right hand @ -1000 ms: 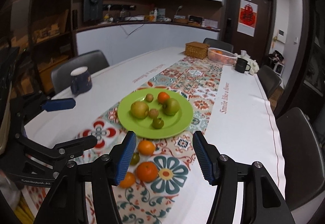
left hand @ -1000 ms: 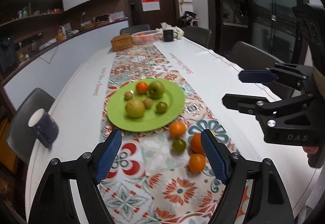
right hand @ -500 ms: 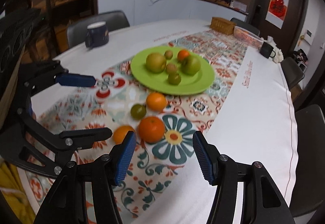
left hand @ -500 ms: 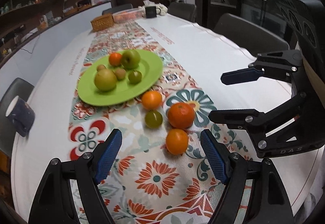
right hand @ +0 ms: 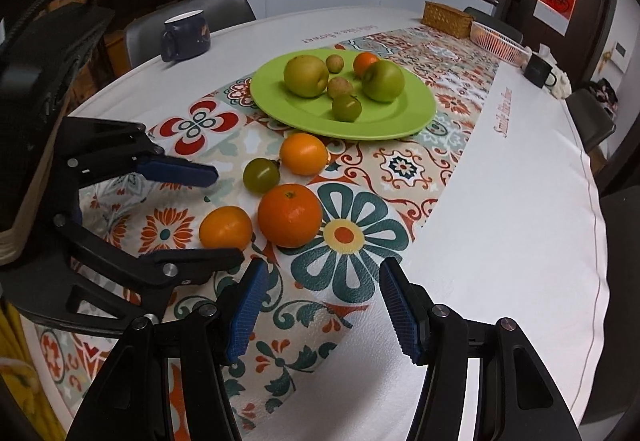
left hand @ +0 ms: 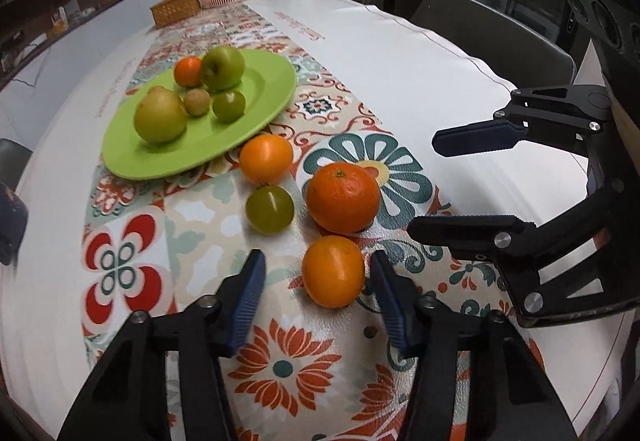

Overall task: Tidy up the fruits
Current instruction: 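Grasp an orange with the left tool while the right tool grasps a large tangerine, then carry the orange with the left tool while the right tool carries the tangerine onto the plate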

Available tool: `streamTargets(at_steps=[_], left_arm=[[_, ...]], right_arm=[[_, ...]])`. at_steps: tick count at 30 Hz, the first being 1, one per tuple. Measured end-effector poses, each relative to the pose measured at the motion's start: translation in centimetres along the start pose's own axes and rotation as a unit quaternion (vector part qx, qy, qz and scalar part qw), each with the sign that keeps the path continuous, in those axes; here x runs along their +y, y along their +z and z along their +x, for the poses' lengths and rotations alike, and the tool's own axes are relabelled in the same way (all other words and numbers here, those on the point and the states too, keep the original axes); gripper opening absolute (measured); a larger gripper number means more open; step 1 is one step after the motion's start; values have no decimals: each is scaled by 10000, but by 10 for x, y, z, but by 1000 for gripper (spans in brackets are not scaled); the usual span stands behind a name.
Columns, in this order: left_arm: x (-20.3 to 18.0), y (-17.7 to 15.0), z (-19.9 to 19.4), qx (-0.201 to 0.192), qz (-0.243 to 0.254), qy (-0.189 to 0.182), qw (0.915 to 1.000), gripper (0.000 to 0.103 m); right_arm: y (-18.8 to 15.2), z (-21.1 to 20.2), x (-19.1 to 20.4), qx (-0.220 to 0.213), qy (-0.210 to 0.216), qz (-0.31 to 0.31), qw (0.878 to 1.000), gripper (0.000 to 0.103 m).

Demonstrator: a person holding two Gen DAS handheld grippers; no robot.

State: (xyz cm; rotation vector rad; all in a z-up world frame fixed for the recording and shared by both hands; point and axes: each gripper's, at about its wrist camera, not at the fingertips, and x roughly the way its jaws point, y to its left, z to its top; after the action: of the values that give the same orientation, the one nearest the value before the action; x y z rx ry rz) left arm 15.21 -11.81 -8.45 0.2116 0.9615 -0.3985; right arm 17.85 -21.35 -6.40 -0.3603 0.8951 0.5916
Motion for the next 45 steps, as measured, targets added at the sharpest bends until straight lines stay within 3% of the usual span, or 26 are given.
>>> streamTargets(at_steps=[5,27,35,45], left_arm=[[1,0,5,67,-37,-170,9998,31],[45,-9,-17,-50,-629,301,9976,31],[51,-13,-15,-46,-718,273,9970,31],[58,-15,-22,-141,-790,233,9965,31]], right_arm=[[-1,4,0,21,46,97,9999,59],[20,33,6,-70,269,1016,9944,58],[22,42,8,68,246,1151,9930,43],[19,34,16,-24,98,1354,9907,42]])
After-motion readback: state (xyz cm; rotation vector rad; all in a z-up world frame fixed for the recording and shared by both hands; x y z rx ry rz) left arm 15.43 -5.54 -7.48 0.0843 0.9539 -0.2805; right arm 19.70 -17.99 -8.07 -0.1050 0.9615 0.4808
